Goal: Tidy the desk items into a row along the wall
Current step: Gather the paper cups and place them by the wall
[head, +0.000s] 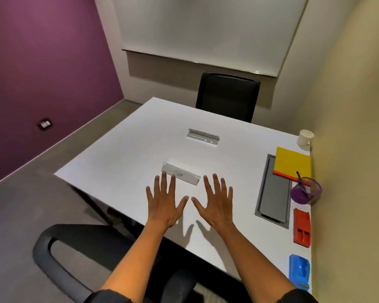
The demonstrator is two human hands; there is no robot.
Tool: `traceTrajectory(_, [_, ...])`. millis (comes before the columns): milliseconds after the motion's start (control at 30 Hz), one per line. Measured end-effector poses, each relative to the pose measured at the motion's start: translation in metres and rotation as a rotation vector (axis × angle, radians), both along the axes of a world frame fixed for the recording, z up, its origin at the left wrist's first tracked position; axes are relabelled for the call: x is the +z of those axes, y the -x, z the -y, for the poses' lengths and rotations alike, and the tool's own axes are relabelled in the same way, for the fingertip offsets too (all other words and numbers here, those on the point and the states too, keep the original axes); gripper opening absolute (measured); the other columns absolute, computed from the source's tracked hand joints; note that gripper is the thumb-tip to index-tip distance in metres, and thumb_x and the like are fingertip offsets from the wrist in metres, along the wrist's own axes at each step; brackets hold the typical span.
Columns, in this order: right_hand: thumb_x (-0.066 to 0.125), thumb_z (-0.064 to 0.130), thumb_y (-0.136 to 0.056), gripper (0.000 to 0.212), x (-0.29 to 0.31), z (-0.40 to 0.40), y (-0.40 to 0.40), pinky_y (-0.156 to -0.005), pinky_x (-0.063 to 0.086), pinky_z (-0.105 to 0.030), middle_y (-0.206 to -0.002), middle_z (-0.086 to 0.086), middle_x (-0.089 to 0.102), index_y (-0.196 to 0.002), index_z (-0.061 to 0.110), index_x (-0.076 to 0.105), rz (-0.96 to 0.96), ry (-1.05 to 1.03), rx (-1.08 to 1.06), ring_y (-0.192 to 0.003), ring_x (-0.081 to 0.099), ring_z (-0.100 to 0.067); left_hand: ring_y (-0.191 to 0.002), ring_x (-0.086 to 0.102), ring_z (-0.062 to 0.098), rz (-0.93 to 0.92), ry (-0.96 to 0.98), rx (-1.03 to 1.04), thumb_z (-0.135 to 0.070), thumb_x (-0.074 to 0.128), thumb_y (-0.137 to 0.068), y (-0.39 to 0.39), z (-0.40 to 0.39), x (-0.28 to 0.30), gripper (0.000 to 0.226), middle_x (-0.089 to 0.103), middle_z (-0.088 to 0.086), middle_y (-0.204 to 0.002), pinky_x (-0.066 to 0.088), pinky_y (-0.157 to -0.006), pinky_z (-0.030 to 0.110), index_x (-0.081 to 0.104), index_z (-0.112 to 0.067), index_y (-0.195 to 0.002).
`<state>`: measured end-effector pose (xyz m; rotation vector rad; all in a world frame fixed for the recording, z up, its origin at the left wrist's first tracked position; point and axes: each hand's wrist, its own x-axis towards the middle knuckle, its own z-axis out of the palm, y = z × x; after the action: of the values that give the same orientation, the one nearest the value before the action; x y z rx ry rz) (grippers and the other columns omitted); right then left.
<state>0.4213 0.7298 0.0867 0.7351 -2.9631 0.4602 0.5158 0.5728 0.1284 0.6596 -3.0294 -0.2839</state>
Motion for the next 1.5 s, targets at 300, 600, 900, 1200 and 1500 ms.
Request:
traceTrajectory(300, [0.020,0.081,-0.082,0.086,0.062,0.159,-0.056,-0.118,0.001,-0.055,-0.163,-0.001,-0.004,-0.152,0.037,-0.002,-0.108,0.027,0.257,-0.150,-0.003,-0.029,-0.145,-0.019,0.027,-0.176,0.078,0.207,-0.070,0.016,-0.089,-0.083,0.133,0.056,0.080,-0.022,0.005,-0.158,-0.004,-0.115,0.056,-0.011,-0.027,-0.151])
traceTrajectory(600, [0.015,0.084,-0.079,0.088,0.101,0.341,-0.163,-0.118,-0.002,-0.055,-0.162,0.000,-0.011,-0.152,0.039,-0.005,-0.171,0.045,0.349,-0.149,-0.007,-0.028,-0.147,-0.008,0.032,-0.224,0.124,0.295,-0.068,0.022,-0.090,-0.221,0.296,0.083,0.079,-0.011,0.011,-0.160,0.005,-0.115,0.061,0.002,-0.024,-0.152])
traceTrajectory(900, [0.019,0.081,-0.083,0.085,0.134,0.487,-0.246,-0.118,0.002,-0.056,-0.163,-0.002,-0.004,-0.152,0.038,-0.003,-0.197,0.087,0.523,-0.150,-0.002,-0.030,-0.147,-0.011,0.031,-0.268,0.114,0.486,-0.067,0.027,-0.089,-0.340,0.412,0.083,0.080,-0.013,0.009,-0.160,0.003,-0.115,0.062,0.001,-0.025,-0.152])
traceTrajectory(1200, [0.018,0.080,-0.083,0.085,0.124,0.638,-0.278,-0.118,0.004,-0.057,-0.163,-0.004,-0.002,-0.152,0.036,-0.004,-0.194,0.085,0.632,-0.149,0.001,-0.031,-0.147,-0.005,0.032,-0.231,0.161,0.602,-0.070,0.023,-0.087,-0.394,0.549,0.071,0.082,-0.007,0.009,-0.160,0.006,-0.114,0.063,0.004,-0.024,-0.152])
traceTrajectory(1500, [0.017,0.079,-0.084,0.085,0.107,0.826,-0.235,-0.118,0.007,-0.058,-0.163,-0.007,0.000,-0.153,0.033,-0.003,-0.199,0.087,0.667,-0.149,0.002,-0.032,-0.147,-0.010,0.030,-0.150,0.158,0.625,-0.069,0.022,-0.088,-0.350,0.727,0.055,0.080,-0.014,0.008,-0.159,0.002,-0.116,0.061,0.001,-0.026,-0.152])
